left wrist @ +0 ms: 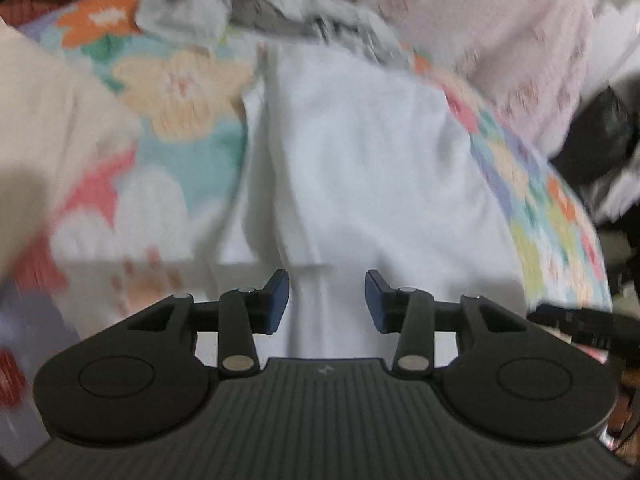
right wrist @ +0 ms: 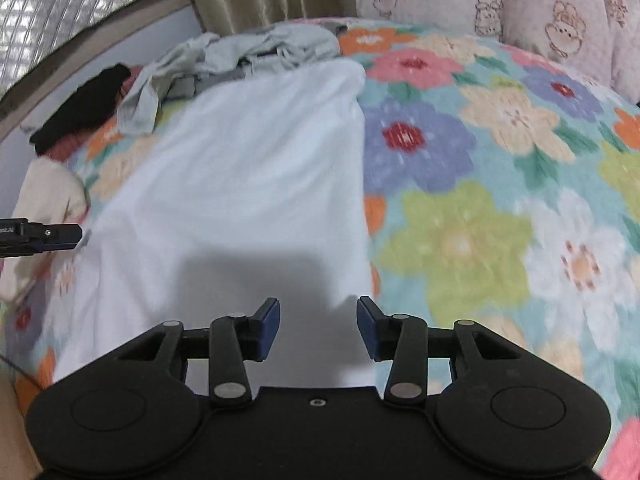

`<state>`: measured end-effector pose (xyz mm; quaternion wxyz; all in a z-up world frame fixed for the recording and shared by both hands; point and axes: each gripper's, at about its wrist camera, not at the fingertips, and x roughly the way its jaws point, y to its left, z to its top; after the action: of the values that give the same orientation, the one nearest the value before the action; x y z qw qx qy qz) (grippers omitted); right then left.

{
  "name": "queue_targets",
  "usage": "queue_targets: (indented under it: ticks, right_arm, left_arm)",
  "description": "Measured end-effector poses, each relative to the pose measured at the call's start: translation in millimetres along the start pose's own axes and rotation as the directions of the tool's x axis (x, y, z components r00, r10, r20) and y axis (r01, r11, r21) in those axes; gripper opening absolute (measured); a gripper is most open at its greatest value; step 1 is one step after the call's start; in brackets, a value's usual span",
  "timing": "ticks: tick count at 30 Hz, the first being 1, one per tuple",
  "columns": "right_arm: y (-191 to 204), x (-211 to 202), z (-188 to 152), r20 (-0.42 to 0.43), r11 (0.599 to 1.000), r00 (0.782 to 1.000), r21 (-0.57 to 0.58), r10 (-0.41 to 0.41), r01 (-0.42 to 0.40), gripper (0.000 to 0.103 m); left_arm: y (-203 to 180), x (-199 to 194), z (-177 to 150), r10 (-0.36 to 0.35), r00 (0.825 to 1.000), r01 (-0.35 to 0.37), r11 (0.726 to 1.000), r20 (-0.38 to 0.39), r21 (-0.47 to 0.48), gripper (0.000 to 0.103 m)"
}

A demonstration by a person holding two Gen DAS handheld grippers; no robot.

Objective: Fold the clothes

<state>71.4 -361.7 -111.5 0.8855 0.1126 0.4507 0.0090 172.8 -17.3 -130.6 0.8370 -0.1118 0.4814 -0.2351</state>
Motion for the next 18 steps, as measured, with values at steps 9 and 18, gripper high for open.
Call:
queue_targets:
  ticks: [9, 18]
  right_arm:
    - [1, 0, -41, -0.002, 0.999, 0.999, 0.031, 0.037, -0.037, 0.048]
    - [4, -14, -50, 0.034, 0.999, 0.999, 0.033, -0.030, 0.029, 0.052]
  left_arm:
    - [0, -8, -66, 0.025, 0.996, -0.028, 0.999, -0.080, -0.040, 0.038]
    - [-40, -72, -91, 0.028, 0.989, -0.049, 0.989, 0.148, 0.141, 0.002]
